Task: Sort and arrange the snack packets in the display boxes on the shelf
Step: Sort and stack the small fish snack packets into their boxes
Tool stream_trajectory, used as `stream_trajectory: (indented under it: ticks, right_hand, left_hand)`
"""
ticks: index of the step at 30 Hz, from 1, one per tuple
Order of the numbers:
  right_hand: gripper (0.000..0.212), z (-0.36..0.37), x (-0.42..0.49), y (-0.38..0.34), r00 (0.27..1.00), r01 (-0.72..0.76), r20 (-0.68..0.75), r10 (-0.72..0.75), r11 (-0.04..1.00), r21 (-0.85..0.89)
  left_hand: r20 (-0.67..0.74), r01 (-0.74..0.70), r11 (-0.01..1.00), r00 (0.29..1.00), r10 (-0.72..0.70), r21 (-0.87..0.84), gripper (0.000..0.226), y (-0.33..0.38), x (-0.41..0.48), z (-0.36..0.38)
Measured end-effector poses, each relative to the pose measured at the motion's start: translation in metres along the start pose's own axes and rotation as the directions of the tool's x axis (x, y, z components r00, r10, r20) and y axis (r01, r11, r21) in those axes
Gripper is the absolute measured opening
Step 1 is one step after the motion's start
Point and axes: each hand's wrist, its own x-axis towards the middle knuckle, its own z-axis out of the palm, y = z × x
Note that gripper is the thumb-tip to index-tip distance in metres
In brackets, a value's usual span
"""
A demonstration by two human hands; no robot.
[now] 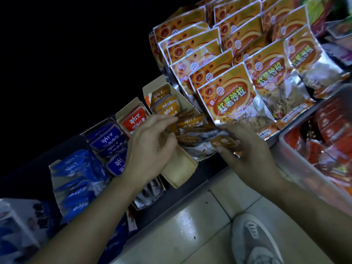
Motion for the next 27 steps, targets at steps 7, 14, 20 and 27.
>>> stream_trajectory:
  ticks: [7, 14, 20, 27]
  right_hand:
    - [0.039, 0.000, 0.019, -0.008, 0.994, -0.093, 0.061, 0.086, 0.988, 0.122]
    - [0.037, 0.002, 0.034, -0.004, 0.992, -0.112, 0.084, 0.095, 0.969, 0.220]
    - [0.059, 0.003, 0.055, -0.015, 0.981, 0.174, 0.079, -0.175, 0.984, 0.024]
    - [0.030, 0.004, 0.043, -0.004, 0.976, -0.156, -0.117, 0.185, 0.962, 0.223]
  left_hand:
    - [0.120, -0.017, 0.974, 0.993, -0.011, 0.227, 0.034, -0.002, 0.043, -0.007]
    - [-0.056, 0.128, 0.969, 0.991, -0.119, 0.213, 0.015, -0.003, 0.052, -0.002]
    - [-0.175, 0.093, 0.993, 0.981, -0.078, 0.078, 0.017, -0.003, 0.039, -0.004]
    - [0.093, -0.052, 0.937, 0.995, 0.021, 0.344, 0.042, -0.006, 0.017, 0.001]
